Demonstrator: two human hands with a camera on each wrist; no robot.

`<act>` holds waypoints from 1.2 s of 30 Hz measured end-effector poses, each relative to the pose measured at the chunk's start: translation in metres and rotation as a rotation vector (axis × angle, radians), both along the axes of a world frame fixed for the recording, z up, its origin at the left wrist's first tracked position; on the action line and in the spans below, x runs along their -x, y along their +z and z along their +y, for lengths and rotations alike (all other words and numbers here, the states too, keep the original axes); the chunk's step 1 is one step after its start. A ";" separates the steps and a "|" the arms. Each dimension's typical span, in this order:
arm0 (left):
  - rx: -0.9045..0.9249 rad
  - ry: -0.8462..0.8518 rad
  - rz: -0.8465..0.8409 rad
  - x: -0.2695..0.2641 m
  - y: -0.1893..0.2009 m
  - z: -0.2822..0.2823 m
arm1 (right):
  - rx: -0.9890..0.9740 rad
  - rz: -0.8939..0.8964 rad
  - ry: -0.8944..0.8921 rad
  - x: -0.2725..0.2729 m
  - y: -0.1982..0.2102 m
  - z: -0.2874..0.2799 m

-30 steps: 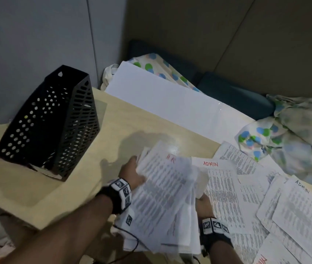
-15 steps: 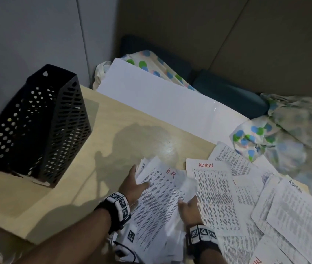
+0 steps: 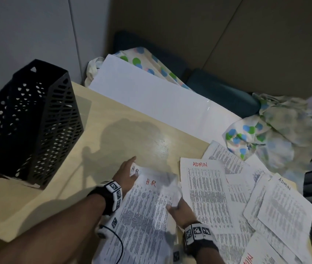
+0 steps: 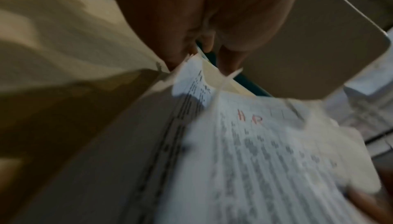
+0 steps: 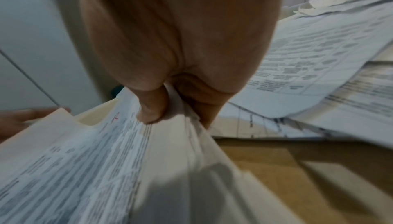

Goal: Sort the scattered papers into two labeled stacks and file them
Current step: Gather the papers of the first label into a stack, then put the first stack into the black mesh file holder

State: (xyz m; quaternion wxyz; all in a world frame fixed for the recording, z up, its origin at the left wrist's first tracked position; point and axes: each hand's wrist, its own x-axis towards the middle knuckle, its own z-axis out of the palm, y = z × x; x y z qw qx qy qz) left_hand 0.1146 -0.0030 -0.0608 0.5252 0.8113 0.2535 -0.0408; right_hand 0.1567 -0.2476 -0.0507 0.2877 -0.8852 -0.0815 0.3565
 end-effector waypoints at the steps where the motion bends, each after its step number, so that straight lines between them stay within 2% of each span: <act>1: -0.041 -0.043 -0.012 0.001 -0.002 -0.002 | -0.018 -0.035 0.000 0.000 0.001 0.002; 3: -0.151 -0.048 -0.057 0.004 -0.005 -0.002 | -0.030 -0.070 0.002 0.000 0.002 0.005; 5: -0.256 -0.050 -0.054 0.006 -0.009 0.000 | -0.048 -0.033 -0.005 -0.001 0.004 0.005; 10: -0.464 -0.239 0.175 0.009 -0.012 0.007 | -0.141 0.050 0.015 -0.001 0.003 0.002; 13: -0.489 -0.280 0.134 0.009 -0.010 0.003 | -0.291 0.108 -0.089 -0.001 0.007 0.007; 17: -0.487 -0.374 0.069 0.010 -0.014 -0.006 | -0.256 -0.061 -0.106 -0.008 0.008 0.016; 20: -0.517 -0.358 0.047 0.010 -0.015 -0.004 | -0.236 -0.215 0.006 -0.016 0.007 0.020; 22: -0.579 -0.355 0.081 0.011 -0.013 0.000 | -0.185 -0.227 0.059 -0.023 0.011 0.023; 26: -0.548 -0.374 0.153 0.015 -0.012 0.001 | -0.039 -0.201 0.133 -0.035 0.015 0.031; 29: -0.536 -0.360 0.127 0.018 -0.011 0.001 | 0.018 -0.207 0.155 -0.037 0.014 0.037; 32: -0.503 -0.300 0.112 0.025 -0.013 0.002 | 0.028 -0.234 0.084 -0.037 0.011 0.039; 36: -0.376 0.001 0.155 0.035 -0.015 0.004 | -0.083 -0.211 -0.030 -0.026 0.002 0.033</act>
